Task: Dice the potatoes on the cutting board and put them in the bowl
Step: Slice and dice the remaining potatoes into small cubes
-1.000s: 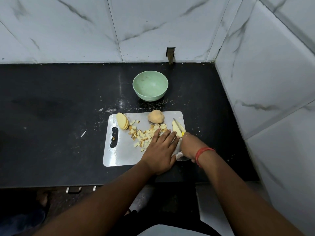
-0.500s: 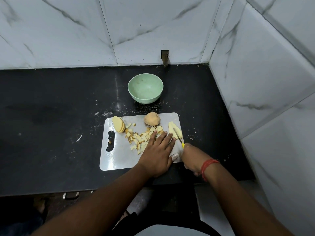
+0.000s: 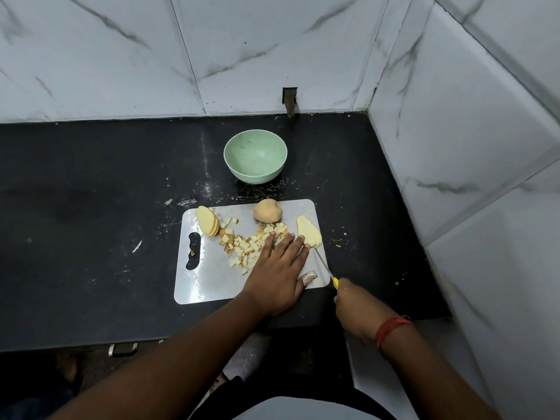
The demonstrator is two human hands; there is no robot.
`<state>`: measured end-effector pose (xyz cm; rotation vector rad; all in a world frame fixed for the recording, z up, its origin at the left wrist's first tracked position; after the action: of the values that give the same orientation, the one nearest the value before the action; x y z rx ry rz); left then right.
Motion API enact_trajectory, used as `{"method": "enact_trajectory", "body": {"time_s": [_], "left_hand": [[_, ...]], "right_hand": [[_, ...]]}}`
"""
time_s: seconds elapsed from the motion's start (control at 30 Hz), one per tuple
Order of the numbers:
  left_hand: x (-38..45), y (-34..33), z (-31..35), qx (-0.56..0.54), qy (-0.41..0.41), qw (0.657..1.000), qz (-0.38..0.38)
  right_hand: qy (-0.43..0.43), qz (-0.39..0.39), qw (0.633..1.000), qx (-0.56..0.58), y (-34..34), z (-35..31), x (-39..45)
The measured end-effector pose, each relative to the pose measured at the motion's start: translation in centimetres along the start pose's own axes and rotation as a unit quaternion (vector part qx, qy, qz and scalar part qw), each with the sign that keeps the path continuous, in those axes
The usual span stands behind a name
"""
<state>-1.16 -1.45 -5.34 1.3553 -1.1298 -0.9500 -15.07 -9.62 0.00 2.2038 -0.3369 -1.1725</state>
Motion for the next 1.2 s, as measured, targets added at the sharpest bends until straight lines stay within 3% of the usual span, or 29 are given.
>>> {"method": "enact_trajectory", "body": {"time_s": [0.27,0.5,0.67,1.2], "left_hand": [[-0.1,0.1,-0.1,-0.014,0.006,1.000,0.009],[-0.2,0.4,-0.2,-0.020,-0.001,0.999,0.041],[-0.2,0.3,-0.3,-0.025,0.001,0.999,0.047],[0.0,0.1,-0.3,-0.017,0.007,0.999,0.032]], "right_hand": [[0.034,0.067,0.997,0.022,2.8,-1.8,-0.2],[-0.011,0.048,0.998,-0.028,3.7,-5.5,3.1],[0.039,0.047,0.998,-0.020,3.5,-6.5,3.5],[0.052,0.005,0.998,-0.038,2.5,-5.3,3.2]]}}
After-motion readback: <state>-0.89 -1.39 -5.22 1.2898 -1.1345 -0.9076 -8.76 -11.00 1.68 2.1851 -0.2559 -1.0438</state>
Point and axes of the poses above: each hand's wrist, its own x-axis towards the middle knuckle, its own y-axis out of the back of the hand, z = x × y, the point moved 5 cm from there along x, towards the middle knuckle, and after that the axes turned 11 degrees about x, right-handed, at the moved point
